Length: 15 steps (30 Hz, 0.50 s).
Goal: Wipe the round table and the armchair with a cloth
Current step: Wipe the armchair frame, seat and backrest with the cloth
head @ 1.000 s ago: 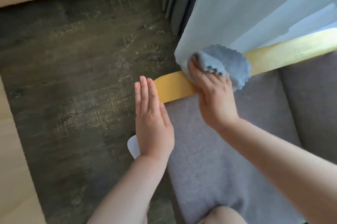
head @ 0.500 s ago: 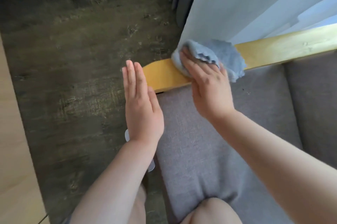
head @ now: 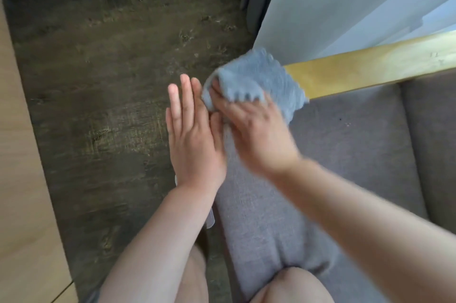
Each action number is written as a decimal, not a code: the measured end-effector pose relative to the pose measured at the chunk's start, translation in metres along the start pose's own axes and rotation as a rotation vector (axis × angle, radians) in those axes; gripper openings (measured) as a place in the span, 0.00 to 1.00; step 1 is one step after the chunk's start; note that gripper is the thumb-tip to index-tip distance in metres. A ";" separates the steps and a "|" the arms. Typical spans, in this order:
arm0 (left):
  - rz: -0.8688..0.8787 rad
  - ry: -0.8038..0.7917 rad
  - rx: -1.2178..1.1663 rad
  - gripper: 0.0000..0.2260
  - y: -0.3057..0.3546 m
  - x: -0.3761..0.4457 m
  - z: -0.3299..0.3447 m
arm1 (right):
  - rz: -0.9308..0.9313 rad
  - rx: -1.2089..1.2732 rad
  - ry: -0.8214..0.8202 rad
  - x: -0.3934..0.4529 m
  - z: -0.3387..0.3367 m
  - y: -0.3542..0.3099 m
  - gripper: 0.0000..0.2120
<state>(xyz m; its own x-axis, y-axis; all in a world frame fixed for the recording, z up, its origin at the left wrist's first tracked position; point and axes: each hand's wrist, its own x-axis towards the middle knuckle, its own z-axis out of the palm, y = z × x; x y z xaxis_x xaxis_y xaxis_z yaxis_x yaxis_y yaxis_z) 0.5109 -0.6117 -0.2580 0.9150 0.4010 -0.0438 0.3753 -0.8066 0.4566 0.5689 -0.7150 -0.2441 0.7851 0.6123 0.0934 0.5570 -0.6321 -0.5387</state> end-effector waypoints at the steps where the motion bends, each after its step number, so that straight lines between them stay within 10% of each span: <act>1: 0.001 -0.024 0.034 0.26 -0.001 0.001 -0.002 | -0.005 -0.036 -0.017 0.011 -0.008 0.018 0.24; 5: 0.066 -0.084 0.164 0.27 0.010 0.022 -0.004 | 0.393 -0.157 0.157 -0.018 -0.037 0.055 0.29; 11: -0.039 0.013 0.285 0.26 0.025 0.036 0.011 | 0.125 -0.075 0.094 0.022 -0.013 0.028 0.22; 15: -0.011 0.029 0.295 0.26 0.026 0.034 0.010 | 0.358 -0.176 0.216 -0.013 -0.015 0.031 0.27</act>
<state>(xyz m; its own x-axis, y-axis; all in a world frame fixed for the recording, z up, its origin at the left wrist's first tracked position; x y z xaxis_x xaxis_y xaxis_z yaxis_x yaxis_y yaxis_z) 0.5532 -0.6238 -0.2568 0.9077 0.4192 -0.0200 0.4158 -0.8919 0.1779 0.5795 -0.7497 -0.2494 0.9648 0.2391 0.1096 0.2630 -0.8684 -0.4205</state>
